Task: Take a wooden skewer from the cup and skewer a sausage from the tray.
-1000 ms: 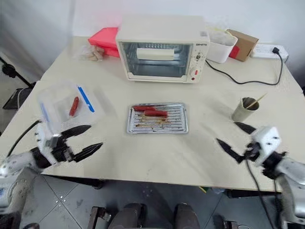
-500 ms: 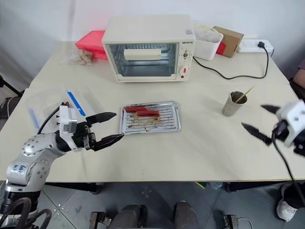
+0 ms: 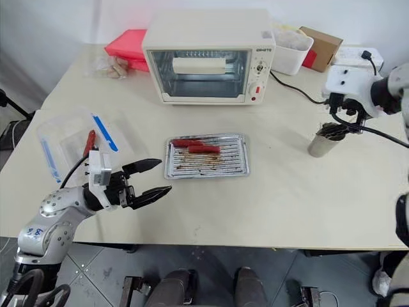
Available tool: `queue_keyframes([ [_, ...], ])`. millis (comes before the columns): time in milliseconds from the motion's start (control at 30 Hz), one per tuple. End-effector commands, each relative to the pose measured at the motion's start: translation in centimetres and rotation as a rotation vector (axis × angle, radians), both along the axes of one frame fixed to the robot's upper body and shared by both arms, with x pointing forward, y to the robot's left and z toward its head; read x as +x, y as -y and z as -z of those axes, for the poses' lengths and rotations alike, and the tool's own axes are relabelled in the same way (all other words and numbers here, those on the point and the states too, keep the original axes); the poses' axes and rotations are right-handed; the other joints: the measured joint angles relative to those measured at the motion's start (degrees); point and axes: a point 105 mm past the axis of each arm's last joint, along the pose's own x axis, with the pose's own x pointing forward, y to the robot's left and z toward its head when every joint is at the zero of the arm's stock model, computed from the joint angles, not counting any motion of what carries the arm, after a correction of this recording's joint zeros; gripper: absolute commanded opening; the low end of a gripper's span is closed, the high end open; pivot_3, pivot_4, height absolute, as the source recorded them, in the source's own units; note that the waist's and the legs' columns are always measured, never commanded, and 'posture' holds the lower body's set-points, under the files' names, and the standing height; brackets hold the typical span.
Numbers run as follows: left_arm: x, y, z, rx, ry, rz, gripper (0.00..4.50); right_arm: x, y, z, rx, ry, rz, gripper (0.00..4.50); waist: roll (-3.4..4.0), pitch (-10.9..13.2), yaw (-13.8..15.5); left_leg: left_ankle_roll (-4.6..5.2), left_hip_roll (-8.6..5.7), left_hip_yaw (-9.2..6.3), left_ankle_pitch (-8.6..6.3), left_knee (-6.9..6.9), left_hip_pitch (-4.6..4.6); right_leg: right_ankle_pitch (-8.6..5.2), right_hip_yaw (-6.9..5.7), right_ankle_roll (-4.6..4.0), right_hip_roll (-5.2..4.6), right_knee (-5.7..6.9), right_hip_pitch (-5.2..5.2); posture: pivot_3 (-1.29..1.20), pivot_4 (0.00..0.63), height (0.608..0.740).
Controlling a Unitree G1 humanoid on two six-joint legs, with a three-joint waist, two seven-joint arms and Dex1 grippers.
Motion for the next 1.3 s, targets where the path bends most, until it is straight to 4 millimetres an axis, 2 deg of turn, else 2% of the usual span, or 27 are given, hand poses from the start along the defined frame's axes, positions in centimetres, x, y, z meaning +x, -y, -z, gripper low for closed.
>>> queue_keyframes([
  [33, -0.7, 0.6, -0.6, -0.005, 0.028, 0.024, 4.47, 0.6, -0.2, -1.4, -0.07, 0.024, -0.023, 4.5, 0.0, 0.0, -0.46, 0.01, 0.0, 0.0, 0.01, 0.01, -0.01, 0.0, 0.0, 0.0, 0.0, 0.04, 0.0, 0.0, 0.15, 0.74],
  [233, -0.9, 0.9, -0.6, -0.01, 0.022, 0.024, 4.47, 1.4, -1.2, -1.1, -0.146, -0.011, -0.068, 4.5, 0.0, 0.0, -0.49, 0.01, 0.02, 0.01, 0.02, 0.53, 0.02, 0.0, 0.06, 0.0, 0.0, 0.47, 0.02, 0.0, 0.15, 0.74],
  [567, -1.3, 1.6, -0.7, -0.011, 0.025, 0.061, 4.47, 2.0, -1.5, -0.6, -0.245, -0.035, -0.088, 4.5, 0.01, 0.0, -0.58, 0.0, 0.02, 0.02, 0.03, 0.52, 0.06, 0.0, 0.09, 0.0, 0.02, 0.69, 0.0, 0.0, 0.15, 0.74],
  [867, -1.3, 1.4, -0.9, -0.011, 0.023, 0.059, 4.5, 2.2, -1.6, -0.4, -0.257, -0.031, -0.085, 1.57, 0.01, 0.0, -0.59, 0.0, 0.0, 0.02, 0.03, 0.54, 0.08, 0.0, 0.1, -0.01, 0.01, 0.8, 0.0, 0.0, 0.15, 0.74],
  [1300, -1.4, 1.2, -1.1, -0.01, 0.025, 0.043, 4.5, 2.4, -1.7, 0.4, -0.262, -0.055, -0.088, 1.57, 0.01, 0.0, -0.62, 0.0, 0.0, 0.04, 0.03, 0.55, 0.13, 0.0, 0.11, -0.01, 0.02, 0.86, 0.0, 0.0, 0.15, 0.74],
])
